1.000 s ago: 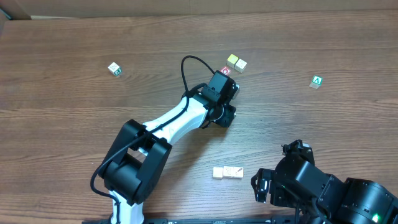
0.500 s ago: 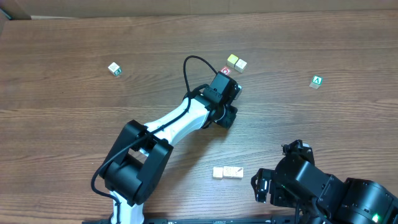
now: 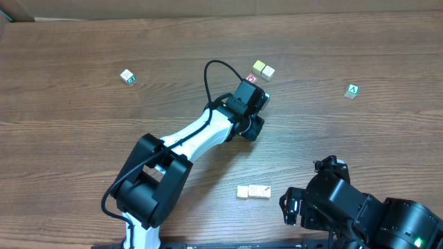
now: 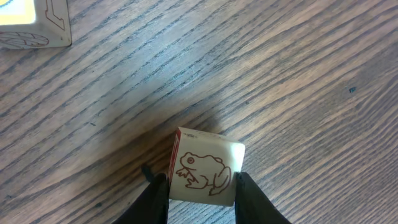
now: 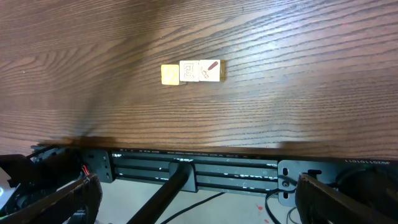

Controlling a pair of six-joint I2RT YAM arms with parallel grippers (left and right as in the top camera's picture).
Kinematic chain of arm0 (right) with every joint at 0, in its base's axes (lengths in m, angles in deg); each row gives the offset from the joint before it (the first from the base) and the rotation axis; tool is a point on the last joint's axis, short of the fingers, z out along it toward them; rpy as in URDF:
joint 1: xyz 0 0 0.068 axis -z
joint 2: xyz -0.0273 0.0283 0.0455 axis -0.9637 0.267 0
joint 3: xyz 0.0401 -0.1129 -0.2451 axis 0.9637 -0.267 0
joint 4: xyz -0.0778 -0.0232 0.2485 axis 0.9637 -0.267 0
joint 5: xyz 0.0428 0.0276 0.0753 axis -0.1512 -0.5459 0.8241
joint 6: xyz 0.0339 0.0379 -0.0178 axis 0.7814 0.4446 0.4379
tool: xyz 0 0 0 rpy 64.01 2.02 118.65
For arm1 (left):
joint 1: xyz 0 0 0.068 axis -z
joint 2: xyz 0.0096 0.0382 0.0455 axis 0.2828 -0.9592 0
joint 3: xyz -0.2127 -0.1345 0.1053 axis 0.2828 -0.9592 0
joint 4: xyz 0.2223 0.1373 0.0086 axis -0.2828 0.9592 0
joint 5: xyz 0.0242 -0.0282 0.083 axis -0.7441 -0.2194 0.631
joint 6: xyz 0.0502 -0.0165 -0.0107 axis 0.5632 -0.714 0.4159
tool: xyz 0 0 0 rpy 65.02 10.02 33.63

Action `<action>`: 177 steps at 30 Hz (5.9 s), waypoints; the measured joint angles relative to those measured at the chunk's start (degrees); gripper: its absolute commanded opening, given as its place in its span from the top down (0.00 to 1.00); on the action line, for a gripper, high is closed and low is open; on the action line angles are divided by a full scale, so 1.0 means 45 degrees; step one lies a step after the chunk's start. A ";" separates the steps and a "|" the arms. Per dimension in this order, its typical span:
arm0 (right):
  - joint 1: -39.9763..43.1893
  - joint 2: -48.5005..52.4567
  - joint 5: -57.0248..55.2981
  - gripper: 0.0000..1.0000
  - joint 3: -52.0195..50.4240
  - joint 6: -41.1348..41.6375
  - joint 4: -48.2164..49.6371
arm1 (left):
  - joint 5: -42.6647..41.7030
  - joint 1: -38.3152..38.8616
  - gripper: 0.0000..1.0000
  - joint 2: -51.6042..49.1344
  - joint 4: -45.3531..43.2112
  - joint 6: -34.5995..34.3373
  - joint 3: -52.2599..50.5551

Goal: Flip 4 blocks
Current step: 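Grasp the frog block with the left gripper and lift it, then carry the frog block forward to the left end of the row, then lower the frog block beside the yellow-bordered block and release it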

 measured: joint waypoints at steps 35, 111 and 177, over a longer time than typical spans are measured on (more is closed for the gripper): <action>0.0000 0.0024 0.0000 0.00 0.0000 -0.0005 -0.0214 | 0.1107 -0.1443 0.95 0.2482 0.6844 -0.3929 0.0714; 0.0000 0.0024 0.0097 0.00 0.0000 0.0000 -0.0296 | 0.0500 0.3230 0.84 0.9350 0.0126 -1.1069 -0.9622; 0.0000 0.0024 0.0141 0.00 0.0000 0.0000 -0.0418 | 0.1389 0.3225 0.65 0.9350 -0.0884 -1.1030 -0.9632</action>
